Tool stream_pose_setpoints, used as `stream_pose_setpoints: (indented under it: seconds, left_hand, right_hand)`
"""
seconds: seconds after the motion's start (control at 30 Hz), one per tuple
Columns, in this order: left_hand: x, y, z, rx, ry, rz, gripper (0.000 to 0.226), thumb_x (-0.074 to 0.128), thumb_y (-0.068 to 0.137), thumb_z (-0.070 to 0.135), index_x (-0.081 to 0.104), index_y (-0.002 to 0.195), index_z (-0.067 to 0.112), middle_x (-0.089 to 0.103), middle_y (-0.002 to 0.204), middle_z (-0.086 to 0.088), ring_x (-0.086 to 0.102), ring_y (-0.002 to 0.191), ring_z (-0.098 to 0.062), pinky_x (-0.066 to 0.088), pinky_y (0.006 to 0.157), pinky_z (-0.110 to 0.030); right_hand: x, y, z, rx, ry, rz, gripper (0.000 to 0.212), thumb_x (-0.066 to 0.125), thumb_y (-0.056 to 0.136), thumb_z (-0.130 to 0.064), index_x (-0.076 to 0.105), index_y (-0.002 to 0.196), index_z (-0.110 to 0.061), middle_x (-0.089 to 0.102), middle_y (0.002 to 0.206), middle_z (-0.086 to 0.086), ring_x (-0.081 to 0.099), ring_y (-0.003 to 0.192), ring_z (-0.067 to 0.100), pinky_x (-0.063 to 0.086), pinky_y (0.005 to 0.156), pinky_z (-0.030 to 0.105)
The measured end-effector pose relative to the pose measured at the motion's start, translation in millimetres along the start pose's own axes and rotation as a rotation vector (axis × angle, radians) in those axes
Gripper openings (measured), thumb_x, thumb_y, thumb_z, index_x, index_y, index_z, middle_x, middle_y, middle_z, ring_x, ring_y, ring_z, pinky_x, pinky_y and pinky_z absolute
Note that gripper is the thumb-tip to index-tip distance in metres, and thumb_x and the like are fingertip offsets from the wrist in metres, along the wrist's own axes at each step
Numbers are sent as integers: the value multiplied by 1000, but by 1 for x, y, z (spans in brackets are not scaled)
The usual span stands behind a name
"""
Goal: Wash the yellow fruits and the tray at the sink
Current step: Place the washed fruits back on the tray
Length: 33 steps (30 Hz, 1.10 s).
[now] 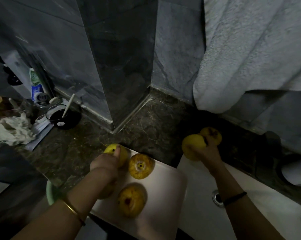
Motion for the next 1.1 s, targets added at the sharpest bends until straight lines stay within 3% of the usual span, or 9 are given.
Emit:
stream_pose_setpoints:
  seconds: [0.07, 0.17, 0.3, 0.43, 0.67, 0.73, 0.83, 1.0, 1.1]
  left_hand:
    - [2, 2, -1, -2, -16, 24, 111, 71, 81, 37, -16, 149, 31, 36, 146, -13, 42, 131, -26, 44, 96, -34]
    - [5, 5, -2, -1, -19, 36, 109, 69, 81, 41, -16, 149, 32, 39, 145, -11, 43, 130, -25, 44, 94, -33]
    - [1, 2, -1, 0, -4, 12, 113, 72, 80, 33, -18, 149, 31, 37, 146, -11, 42, 131, -26, 44, 95, -34]
    - [-2, -2, 0, 2, 19, 3, 117, 74, 78, 27, -19, 149, 30, 37, 145, -12, 42, 131, -26, 44, 95, -33]
    - [-2, -3, 2, 2, 31, 7, 115, 73, 79, 25, -18, 149, 29, 39, 144, -12, 45, 129, -26, 46, 93, -33]
    - [-1, -2, 2, -1, 15, 7, 115, 72, 79, 25, -18, 149, 30, 38, 145, -12, 45, 129, -26, 46, 93, -34]
    - [1, -3, 2, 1, 15, 4, 115, 72, 79, 25, -19, 149, 30, 37, 146, -11, 44, 130, -27, 46, 93, -34]
    - [2, -2, 0, 10, 11, 12, 115, 73, 79, 27, -19, 149, 29, 38, 145, -11, 42, 131, -27, 45, 94, -35]
    - [2, -1, 0, 12, 6, 16, 115, 73, 79, 26, -18, 149, 30, 36, 146, -14, 40, 133, -28, 45, 95, -36]
  right_hand:
    - [-10, -13, 6, 242, 431, -66, 64, 69, 80, -20, 42, 138, -16, 55, 124, 12, 57, 104, 30, 53, 78, 44]
    - [-19, -30, 24, 498, 1033, -179, 96, 89, 45, -38, 51, 131, -17, 60, 122, 17, 59, 105, 36, 58, 66, 46]
    - [-23, -46, 41, 559, 1279, -159, 109, 96, 16, -31, 60, 117, -13, 59, 121, 22, 57, 105, 41, 57, 65, 53]
    - [-22, -57, 44, 612, 1293, -72, 83, 87, 38, -39, 60, 114, -18, 57, 119, 21, 56, 106, 41, 43, 85, 65]
    - [-35, -64, 44, 501, 1290, -88, 106, 94, 21, -39, 59, 119, -17, 62, 119, 20, 60, 103, 40, 38, 94, 67]
    - [-39, -65, 43, 515, 895, -91, 92, 91, 41, -47, 56, 121, -17, 60, 120, 17, 58, 106, 39, 40, 95, 62]
    - [-36, -62, 50, 469, -38, 138, 69, 74, 79, -37, 45, 135, -9, 51, 132, 20, 53, 113, 40, 47, 94, 52]
    - [-25, -64, 50, 487, 133, 71, 72, 73, 76, -41, 46, 135, -10, 55, 126, 19, 57, 108, 39, 49, 91, 49]
    - [-26, -68, 44, 530, 417, -42, 44, 58, 87, -44, 54, 122, -17, 59, 118, 17, 58, 103, 34, 48, 87, 46]
Point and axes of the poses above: each hand's wrist, its own y-axis towards the middle knuckle, its own x-axis out of the palm, z = x × y, the point moved 1 cm from there along y, towards the middle knuckle
